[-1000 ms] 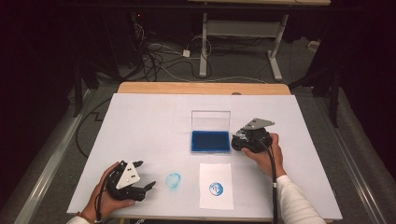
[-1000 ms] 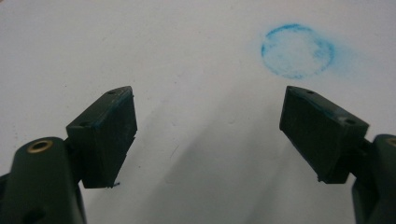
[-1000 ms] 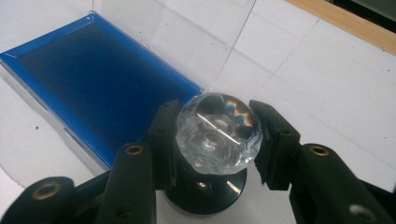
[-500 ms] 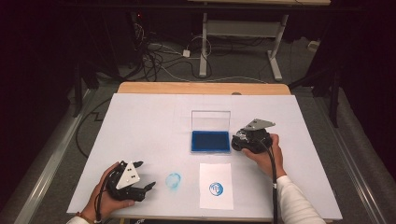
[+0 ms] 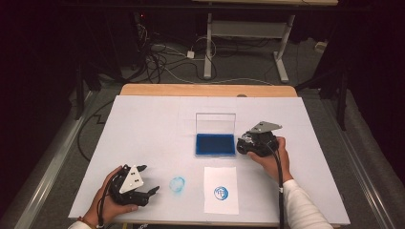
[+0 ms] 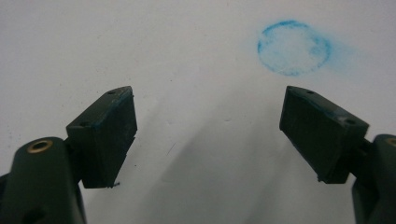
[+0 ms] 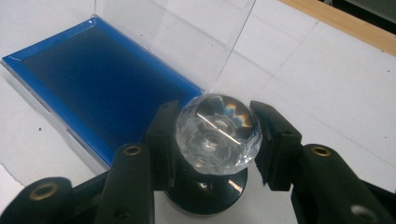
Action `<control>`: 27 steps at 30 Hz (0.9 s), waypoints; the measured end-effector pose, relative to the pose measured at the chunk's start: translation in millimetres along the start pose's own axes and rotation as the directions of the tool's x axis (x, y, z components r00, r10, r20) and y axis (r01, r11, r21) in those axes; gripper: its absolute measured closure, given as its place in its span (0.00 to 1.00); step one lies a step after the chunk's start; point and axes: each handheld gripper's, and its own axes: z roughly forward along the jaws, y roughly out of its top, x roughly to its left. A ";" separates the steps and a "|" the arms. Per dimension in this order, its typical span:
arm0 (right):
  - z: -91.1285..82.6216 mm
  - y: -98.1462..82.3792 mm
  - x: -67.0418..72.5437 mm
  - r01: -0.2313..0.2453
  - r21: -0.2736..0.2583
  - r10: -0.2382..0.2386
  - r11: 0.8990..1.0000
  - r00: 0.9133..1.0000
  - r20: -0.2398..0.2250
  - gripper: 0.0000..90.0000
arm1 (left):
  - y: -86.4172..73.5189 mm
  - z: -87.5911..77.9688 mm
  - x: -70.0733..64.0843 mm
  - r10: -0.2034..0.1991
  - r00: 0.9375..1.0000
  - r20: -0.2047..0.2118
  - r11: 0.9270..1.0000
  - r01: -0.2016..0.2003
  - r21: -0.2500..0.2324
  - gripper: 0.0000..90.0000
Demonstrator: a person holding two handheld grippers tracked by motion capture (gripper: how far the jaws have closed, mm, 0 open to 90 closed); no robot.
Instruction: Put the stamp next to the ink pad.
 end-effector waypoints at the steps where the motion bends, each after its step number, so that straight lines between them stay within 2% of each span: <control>1: -0.3 0.2 -0.2 0.001 -0.003 -0.001 1.000 1.000 0.000 0.62 | 0.0 0.1 0.1 -0.001 1.000 0.001 1.000 0.001 0.000 0.20; 5: -2.0 0.8 -0.9 -0.005 -0.017 0.005 1.000 1.000 -0.004 0.58 | 0.6 0.0 0.3 0.009 1.000 -0.003 1.000 -0.009 0.003 0.20; 8: -4.0 1.7 -1.1 -0.017 -0.033 0.017 0.999 1.000 -0.004 0.53 | 0.8 -1.0 1.5 0.002 1.000 -0.007 1.000 -0.002 -0.003 0.20; 12: -5.7 3.7 -0.2 -0.004 -0.048 0.004 0.999 1.000 0.002 0.47 | 0.6 -1.1 1.9 0.002 1.000 -0.007 1.000 -0.002 -0.002 0.20; 22: -14.2 9.2 1.2 0.007 -0.105 -0.002 0.994 0.999 0.044 0.34 | 0.8 -0.6 2.0 0.001 1.000 -0.004 1.000 -0.001 0.000 0.20; 25: -16.4 11.0 2.5 0.011 -0.114 -0.003 0.993 0.998 0.062 0.32 | 0.9 -0.5 1.9 0.001 1.000 -0.004 1.000 -0.001 -0.001 0.20; 27: -16.7 12.9 4.8 0.020 -0.103 -0.009 0.994 0.994 0.108 0.29 | 0.8 -0.4 1.8 0.002 1.000 -0.002 1.000 -0.002 0.001 0.20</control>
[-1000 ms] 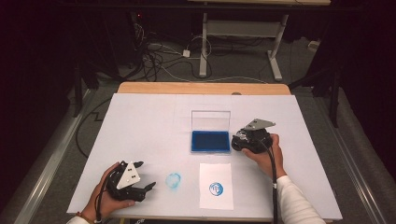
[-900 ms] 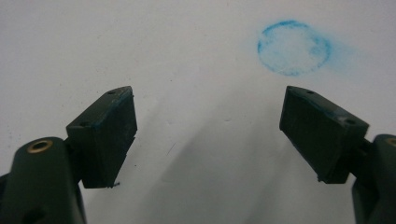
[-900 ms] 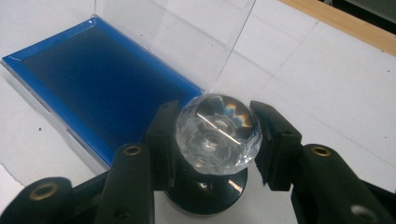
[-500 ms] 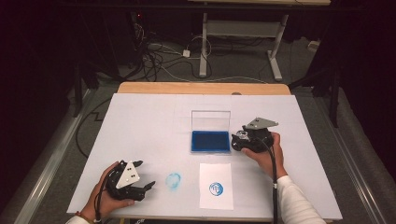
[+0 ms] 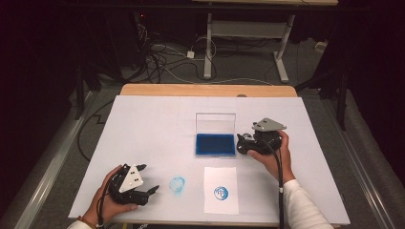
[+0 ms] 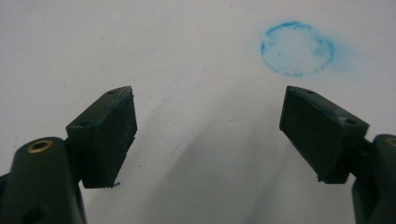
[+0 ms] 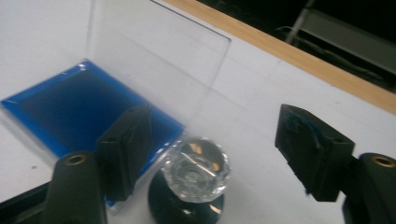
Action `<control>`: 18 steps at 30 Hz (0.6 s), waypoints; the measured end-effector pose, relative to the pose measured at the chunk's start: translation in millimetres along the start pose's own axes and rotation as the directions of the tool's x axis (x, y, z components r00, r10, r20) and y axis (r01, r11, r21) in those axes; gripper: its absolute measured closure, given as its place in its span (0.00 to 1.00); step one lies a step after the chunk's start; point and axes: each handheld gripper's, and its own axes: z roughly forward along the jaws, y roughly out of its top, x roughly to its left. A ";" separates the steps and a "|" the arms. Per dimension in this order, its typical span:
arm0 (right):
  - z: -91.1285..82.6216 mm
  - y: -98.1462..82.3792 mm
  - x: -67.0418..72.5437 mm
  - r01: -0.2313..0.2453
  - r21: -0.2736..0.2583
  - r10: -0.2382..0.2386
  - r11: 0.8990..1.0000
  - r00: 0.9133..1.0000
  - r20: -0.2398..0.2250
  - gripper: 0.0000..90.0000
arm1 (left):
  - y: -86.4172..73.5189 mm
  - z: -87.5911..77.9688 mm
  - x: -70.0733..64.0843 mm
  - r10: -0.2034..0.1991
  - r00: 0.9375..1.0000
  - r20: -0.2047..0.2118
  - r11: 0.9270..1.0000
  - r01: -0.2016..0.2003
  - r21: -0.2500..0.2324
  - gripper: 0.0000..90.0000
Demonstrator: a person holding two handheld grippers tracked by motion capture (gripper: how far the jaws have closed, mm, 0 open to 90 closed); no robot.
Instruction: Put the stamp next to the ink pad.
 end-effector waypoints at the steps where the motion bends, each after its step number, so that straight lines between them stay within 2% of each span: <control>1: -0.9 0.4 0.4 -0.004 -0.004 0.004 1.000 1.000 -0.003 0.29 | 0.0 0.0 0.0 -0.001 1.000 -0.001 1.000 0.001 0.000 0.20; 5: -4.5 2.6 0.8 -0.005 -0.029 0.005 1.000 1.000 -0.009 0.25 | 0.1 -0.1 0.3 -0.003 1.000 -0.001 1.000 0.003 -0.002 0.20; 9: -9.1 5.5 2.5 0.002 -0.041 -0.001 0.999 1.000 0.013 0.26 | 0.0 0.3 0.6 -0.005 1.000 0.000 1.000 0.005 0.000 0.20; 18: -21.4 11.0 5.0 0.014 -0.081 -0.013 0.997 1.000 0.009 0.26 | 0.0 0.8 0.2 -0.004 1.000 0.002 1.000 0.004 0.003 0.20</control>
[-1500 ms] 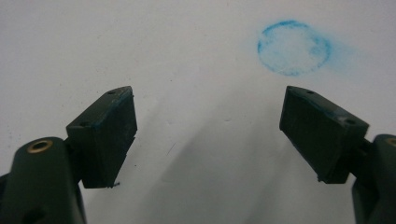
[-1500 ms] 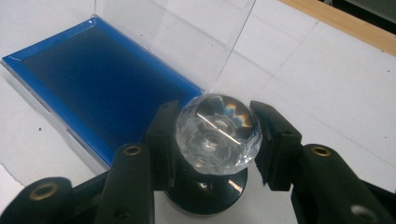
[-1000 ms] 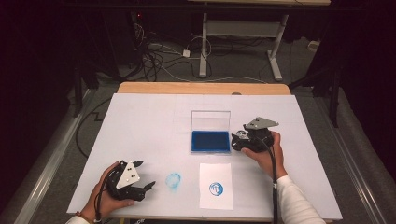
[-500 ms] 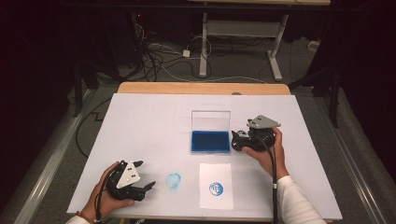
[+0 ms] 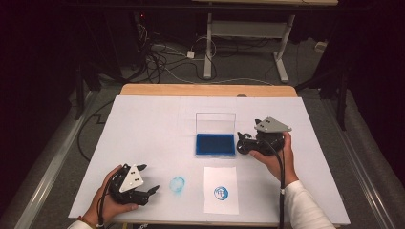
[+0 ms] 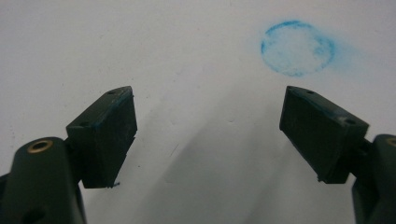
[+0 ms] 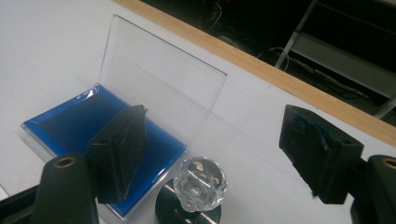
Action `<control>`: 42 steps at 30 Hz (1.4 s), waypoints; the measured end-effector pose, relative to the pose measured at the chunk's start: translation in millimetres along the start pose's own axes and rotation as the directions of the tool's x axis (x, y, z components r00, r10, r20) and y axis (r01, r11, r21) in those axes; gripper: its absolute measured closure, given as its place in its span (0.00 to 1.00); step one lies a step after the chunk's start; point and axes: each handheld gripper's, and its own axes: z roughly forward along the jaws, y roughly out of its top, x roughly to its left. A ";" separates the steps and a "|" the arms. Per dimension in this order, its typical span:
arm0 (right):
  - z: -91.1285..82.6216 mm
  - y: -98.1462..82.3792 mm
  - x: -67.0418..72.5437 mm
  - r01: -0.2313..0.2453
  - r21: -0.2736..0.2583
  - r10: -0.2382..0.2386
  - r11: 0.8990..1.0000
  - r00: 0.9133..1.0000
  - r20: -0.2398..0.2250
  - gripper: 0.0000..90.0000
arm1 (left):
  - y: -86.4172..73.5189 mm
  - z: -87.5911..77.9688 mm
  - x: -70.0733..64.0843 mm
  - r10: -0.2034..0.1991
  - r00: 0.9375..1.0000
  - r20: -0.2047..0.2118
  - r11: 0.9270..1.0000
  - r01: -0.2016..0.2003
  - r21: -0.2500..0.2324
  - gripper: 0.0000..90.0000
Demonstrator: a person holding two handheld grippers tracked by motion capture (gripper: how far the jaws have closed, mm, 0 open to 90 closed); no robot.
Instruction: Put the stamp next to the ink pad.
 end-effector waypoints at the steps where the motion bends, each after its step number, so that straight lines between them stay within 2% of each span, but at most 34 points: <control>1: -1.3 0.5 0.5 -0.002 -0.001 0.002 1.000 1.000 -0.001 0.26 | -0.1 0.0 0.1 0.000 1.000 0.000 1.000 0.000 0.000 0.20; 11: -11.4 3.3 2.7 0.011 -0.028 -0.011 1.000 1.000 -0.007 0.26 | -0.4 -1.0 0.5 0.000 1.000 -0.003 1.000 0.000 0.001 0.20; 14: -13.7 4.3 4.1 0.024 -0.023 -0.024 0.999 1.000 0.010 0.26 | -0.5 -1.1 0.4 0.001 1.000 -0.002 1.000 -0.001 0.002 0.20; 42: -50.9 1.7 15.3 0.060 -0.074 -0.063 0.995 0.997 -0.034 0.25 | -0.9 -2.0 0.8 -0.002 1.000 -0.001 1.000 0.002 -0.001 0.20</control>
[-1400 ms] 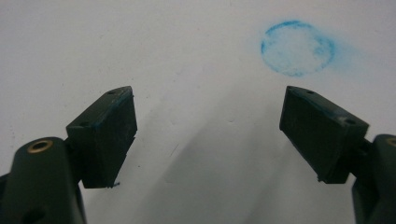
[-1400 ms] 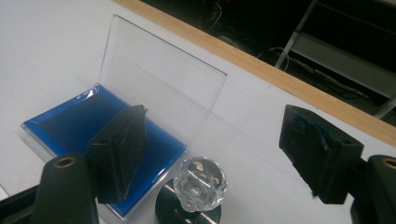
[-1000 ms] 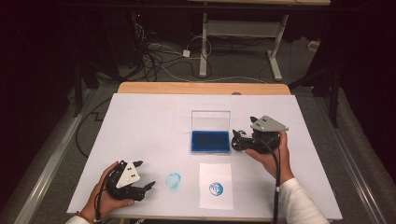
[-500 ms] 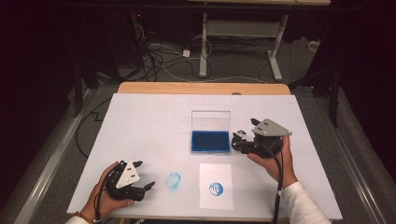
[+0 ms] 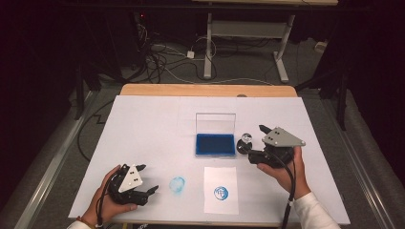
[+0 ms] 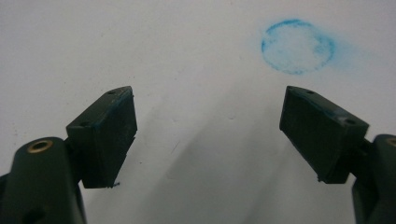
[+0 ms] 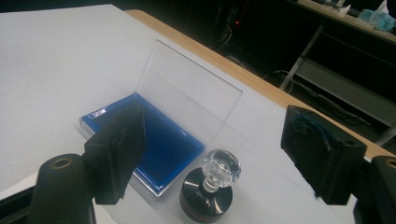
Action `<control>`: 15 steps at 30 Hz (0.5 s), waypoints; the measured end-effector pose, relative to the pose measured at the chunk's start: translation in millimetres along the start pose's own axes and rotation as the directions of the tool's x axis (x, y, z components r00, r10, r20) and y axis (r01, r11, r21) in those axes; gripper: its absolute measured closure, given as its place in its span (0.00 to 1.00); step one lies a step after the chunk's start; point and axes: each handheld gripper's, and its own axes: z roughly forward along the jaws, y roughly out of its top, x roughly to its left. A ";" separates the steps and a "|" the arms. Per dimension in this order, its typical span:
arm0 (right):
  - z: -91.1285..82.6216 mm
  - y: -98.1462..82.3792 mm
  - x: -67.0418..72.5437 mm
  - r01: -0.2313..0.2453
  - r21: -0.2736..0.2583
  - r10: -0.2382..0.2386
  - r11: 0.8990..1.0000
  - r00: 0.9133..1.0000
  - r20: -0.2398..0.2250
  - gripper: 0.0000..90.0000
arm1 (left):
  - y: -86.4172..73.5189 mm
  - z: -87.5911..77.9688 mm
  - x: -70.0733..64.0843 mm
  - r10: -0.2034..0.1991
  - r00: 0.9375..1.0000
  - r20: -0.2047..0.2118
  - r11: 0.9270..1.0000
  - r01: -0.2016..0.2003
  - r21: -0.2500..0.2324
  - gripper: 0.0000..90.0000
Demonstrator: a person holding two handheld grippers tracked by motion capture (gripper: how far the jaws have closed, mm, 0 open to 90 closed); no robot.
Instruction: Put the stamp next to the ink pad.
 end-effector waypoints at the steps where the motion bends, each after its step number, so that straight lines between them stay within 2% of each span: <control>1: -1.1 -0.7 0.0 0.000 -0.001 0.000 1.000 1.000 -0.001 0.25 | -0.1 0.1 0.0 0.000 1.000 0.000 1.000 0.000 0.000 0.20; 15: -18.3 -8.9 4.9 0.025 -0.008 -0.025 1.000 1.000 -0.008 0.25 | 0.0 1.4 -0.7 0.005 1.000 0.005 1.000 -0.005 0.011 0.20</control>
